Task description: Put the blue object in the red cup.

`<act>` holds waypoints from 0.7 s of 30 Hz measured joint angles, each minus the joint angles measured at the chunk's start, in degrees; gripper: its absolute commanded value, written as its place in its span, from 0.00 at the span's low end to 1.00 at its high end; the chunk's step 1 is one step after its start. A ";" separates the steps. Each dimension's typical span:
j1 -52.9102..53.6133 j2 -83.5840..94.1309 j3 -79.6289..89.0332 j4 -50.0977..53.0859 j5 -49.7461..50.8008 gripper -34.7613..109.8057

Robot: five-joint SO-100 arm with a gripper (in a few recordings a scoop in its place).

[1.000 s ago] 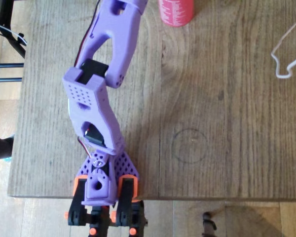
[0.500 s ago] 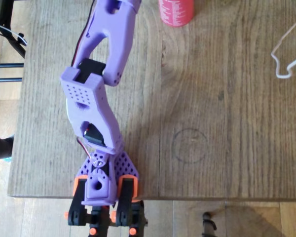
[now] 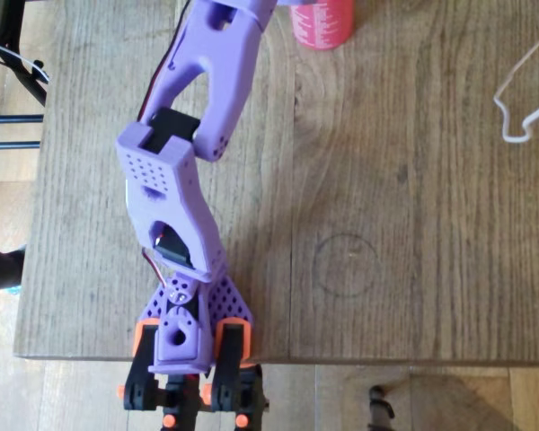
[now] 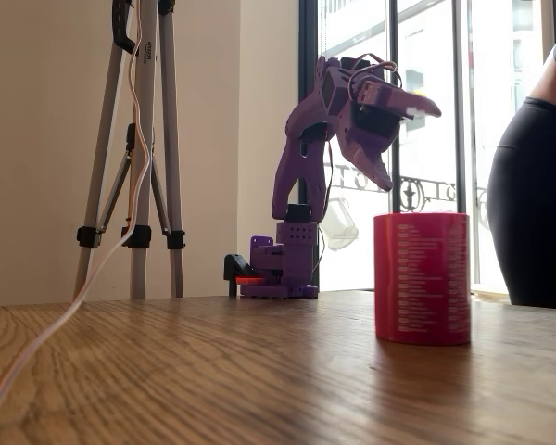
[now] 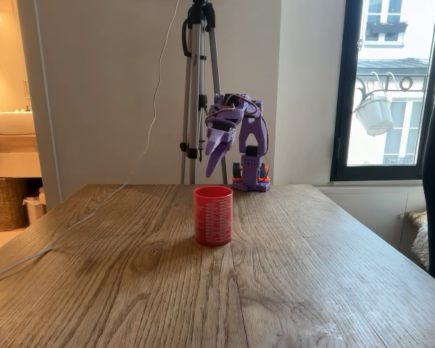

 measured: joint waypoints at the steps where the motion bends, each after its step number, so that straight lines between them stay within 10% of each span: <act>1: 0.09 -0.09 0.00 0.00 0.00 0.50; 3: 0.53 0.00 0.00 0.00 0.00 0.24; 21: -6.06 7.03 0.09 5.36 0.53 0.24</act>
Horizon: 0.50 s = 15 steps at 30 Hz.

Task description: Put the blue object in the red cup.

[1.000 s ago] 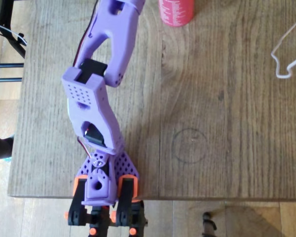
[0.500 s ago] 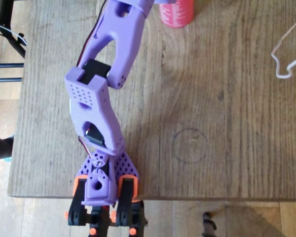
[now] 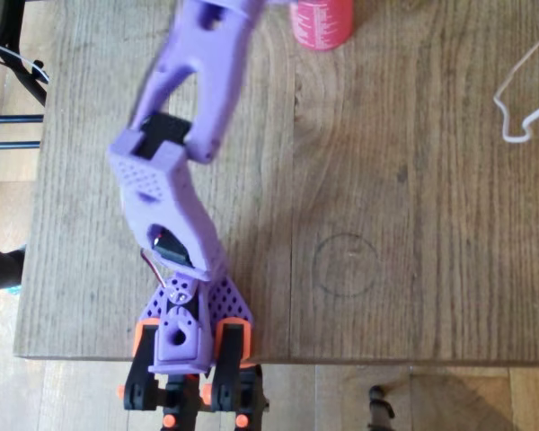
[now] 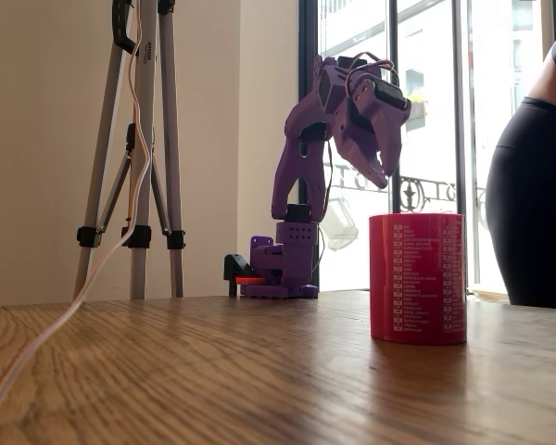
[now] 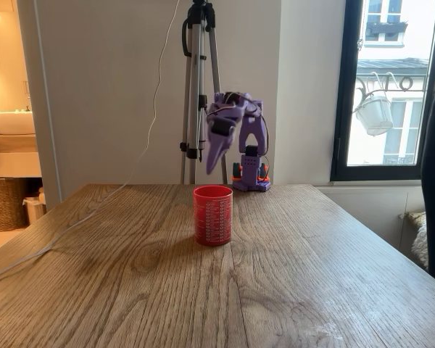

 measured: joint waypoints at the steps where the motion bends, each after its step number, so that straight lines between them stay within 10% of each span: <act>1: -2.99 2.72 0.00 1.05 0.79 0.24; 15: -25.05 44.47 7.73 10.63 5.98 0.24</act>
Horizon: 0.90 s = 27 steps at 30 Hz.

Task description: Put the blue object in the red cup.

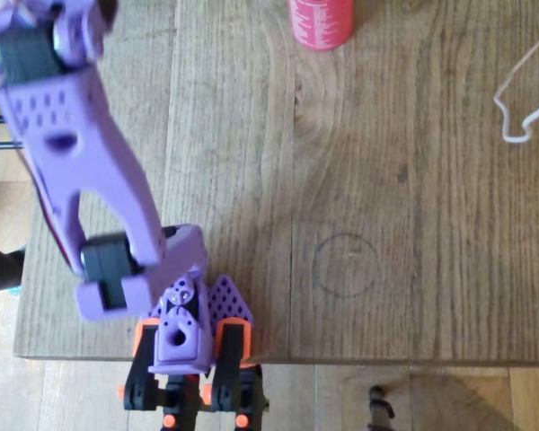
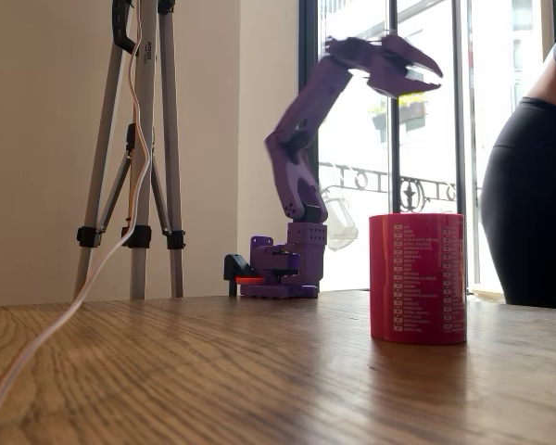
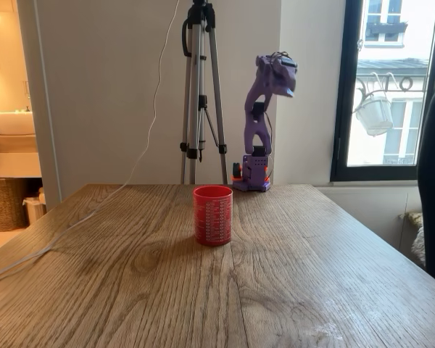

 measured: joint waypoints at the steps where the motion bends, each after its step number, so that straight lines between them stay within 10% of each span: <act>1: -0.44 0.62 0.18 0.00 0.00 0.24; 15: 9.67 40.96 74.44 -19.07 -0.88 0.24; 27: 12.92 61.00 97.12 -7.56 2.37 0.24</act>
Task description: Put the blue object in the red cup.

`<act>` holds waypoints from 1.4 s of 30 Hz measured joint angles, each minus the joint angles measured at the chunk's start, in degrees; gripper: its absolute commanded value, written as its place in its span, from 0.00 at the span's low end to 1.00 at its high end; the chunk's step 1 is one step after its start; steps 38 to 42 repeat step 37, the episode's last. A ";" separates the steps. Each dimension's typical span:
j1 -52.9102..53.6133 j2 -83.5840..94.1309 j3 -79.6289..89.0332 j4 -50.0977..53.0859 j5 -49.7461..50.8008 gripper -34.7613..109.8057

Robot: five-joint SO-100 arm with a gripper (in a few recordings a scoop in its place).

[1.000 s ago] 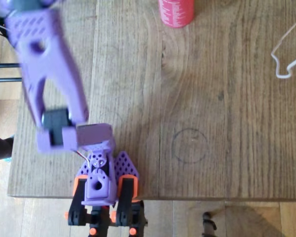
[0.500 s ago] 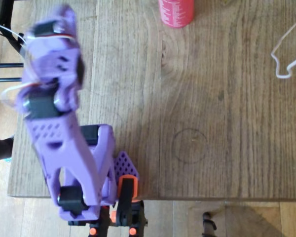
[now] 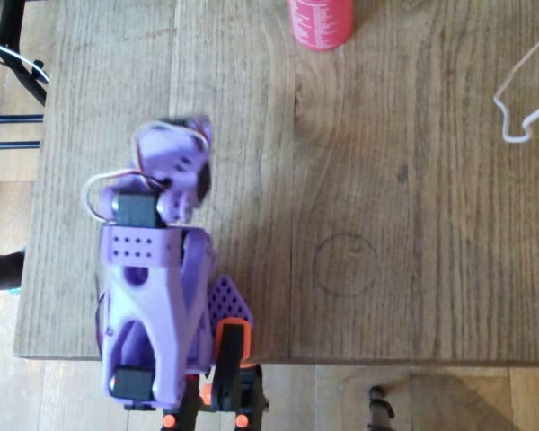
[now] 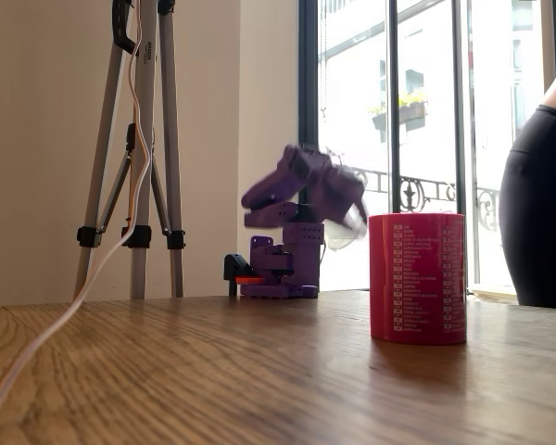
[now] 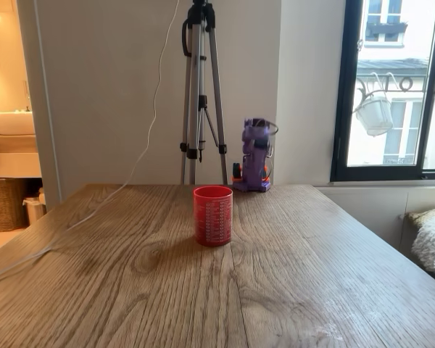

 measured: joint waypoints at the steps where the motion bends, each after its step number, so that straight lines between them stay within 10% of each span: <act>1: 0.79 1.14 0.44 0.53 0.26 0.24; 42: 1.85 1.85 3.78 2.02 2.72 0.24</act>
